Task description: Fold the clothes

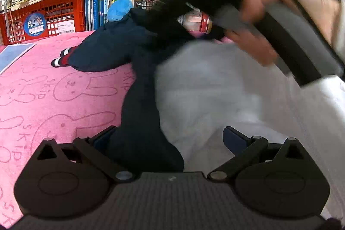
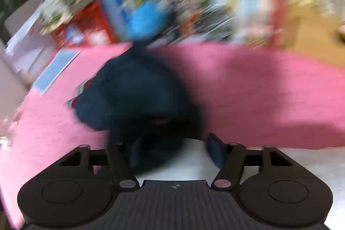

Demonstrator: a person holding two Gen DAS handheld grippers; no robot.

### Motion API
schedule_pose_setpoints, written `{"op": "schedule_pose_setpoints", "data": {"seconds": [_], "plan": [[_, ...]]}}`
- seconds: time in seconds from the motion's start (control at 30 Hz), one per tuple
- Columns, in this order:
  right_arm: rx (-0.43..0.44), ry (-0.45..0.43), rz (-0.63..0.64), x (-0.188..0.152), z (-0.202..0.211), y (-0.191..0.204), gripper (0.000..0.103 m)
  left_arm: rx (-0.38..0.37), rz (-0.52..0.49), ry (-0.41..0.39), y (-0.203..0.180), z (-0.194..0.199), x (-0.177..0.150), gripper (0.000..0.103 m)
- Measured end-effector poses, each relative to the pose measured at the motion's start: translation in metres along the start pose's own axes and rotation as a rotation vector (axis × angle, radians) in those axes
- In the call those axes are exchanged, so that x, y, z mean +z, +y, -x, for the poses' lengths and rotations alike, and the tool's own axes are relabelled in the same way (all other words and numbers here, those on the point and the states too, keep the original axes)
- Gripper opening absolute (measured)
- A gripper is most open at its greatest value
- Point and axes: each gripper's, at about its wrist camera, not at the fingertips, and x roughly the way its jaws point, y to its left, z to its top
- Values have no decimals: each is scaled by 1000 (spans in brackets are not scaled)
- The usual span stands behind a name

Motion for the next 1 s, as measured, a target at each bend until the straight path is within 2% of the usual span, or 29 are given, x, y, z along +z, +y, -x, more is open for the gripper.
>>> {"op": "schedule_pose_setpoints", "data": {"seconds": [0.1,0.13,0.17,0.23,0.27,0.3,0.33,0.4,0.47,0.5,0.53,0.57,0.63,0.7,0.77,0.83,0.93,0.97,1.0], "plan": [[353,-63,63,9,28,20,69,0,0,1,-1,0,0,103],[477,-86,84,11,39,26,76,0,0,1,-1,0,0,103],[526,-140,113,13,55,26,80,0,1,1,-1,0,0,103],[426,-235,151,16,79,14,93,-3,2,1,0,0,1,103],[352,-269,152,18,87,4,95,-3,2,1,0,0,1,103],[243,-296,144,18,93,-10,97,-3,1,1,0,0,1,103],[100,-319,144,16,97,-28,97,-6,0,2,0,0,1,103],[-163,-300,156,6,87,-62,96,-9,-2,4,-1,0,0,103],[-420,-270,167,-4,75,-97,82,-8,-3,4,-1,0,0,103],[-447,-229,141,-11,69,-112,63,-8,-3,4,-1,0,1,103],[-447,-182,106,-19,63,-128,53,-7,-2,4,0,0,1,103],[-405,-147,51,-28,60,-140,50,-7,-1,4,0,0,0,103],[-277,-113,-21,-49,62,-150,37,-2,6,2,1,1,0,103],[-209,-100,21,-70,69,-139,32,10,26,-8,4,2,1,103],[-166,-93,78,-92,79,-124,31,18,72,-48,12,9,1,103],[-152,-93,141,-115,97,-106,30,-9,117,-122,19,23,4,103],[-146,-92,174,-147,105,-102,30,-60,166,-237,24,48,14,103],[-149,-108,189,-157,112,-99,30,-74,178,-272,25,55,18,103],[-152,-127,204,-167,120,-96,30,-61,138,-277,19,59,31,103]]}}
